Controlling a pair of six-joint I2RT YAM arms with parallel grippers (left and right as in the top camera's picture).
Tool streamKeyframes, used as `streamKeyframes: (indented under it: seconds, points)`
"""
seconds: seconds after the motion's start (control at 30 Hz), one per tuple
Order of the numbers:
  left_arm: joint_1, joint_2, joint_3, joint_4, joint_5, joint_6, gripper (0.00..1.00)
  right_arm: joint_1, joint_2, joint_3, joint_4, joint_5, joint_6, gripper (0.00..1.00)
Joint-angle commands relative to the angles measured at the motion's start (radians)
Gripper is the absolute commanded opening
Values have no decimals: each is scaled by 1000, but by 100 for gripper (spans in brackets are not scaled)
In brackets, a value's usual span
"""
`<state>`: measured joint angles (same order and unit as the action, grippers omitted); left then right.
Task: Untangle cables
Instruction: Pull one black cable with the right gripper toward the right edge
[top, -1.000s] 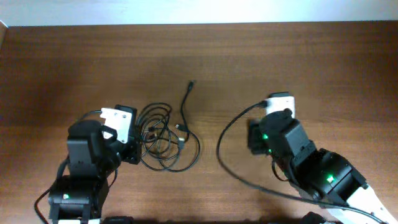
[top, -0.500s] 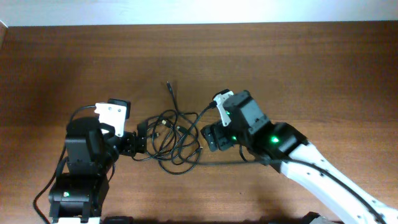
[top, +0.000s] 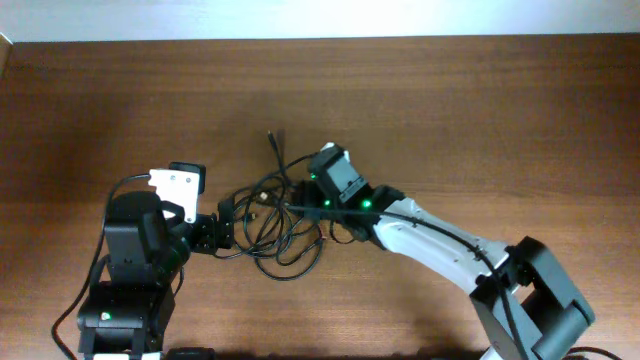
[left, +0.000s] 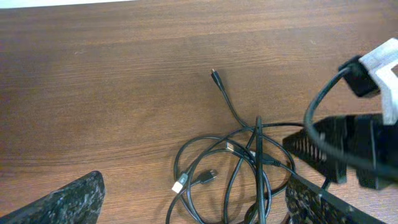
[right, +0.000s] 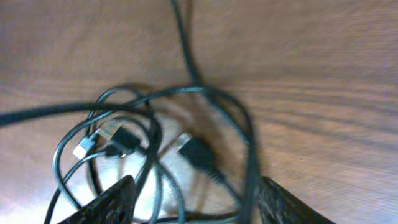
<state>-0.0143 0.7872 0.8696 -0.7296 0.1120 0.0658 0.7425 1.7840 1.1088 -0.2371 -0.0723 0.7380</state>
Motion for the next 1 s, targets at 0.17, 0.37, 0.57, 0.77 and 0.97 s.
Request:
streamKeyframes:
  seconds: [0.17,0.37,0.57,0.77,0.97]
  points:
    - [2,-5,8,2,20,-9,94,-7,-50,54,-226,57,-229,4]
    - [2,-5,8,2,23,-10,96,-23,-230,733,-954,201,-499,4]
    - [2,82,8,-66,337,68,67,-23,-230,1339,-1233,26,-499,4]
    - [-110,343,8,-61,738,402,69,-23,-232,1420,-1233,-105,-499,4]
    - [-332,673,8,189,737,407,73,-23,-265,1422,-1233,-173,-499,4]
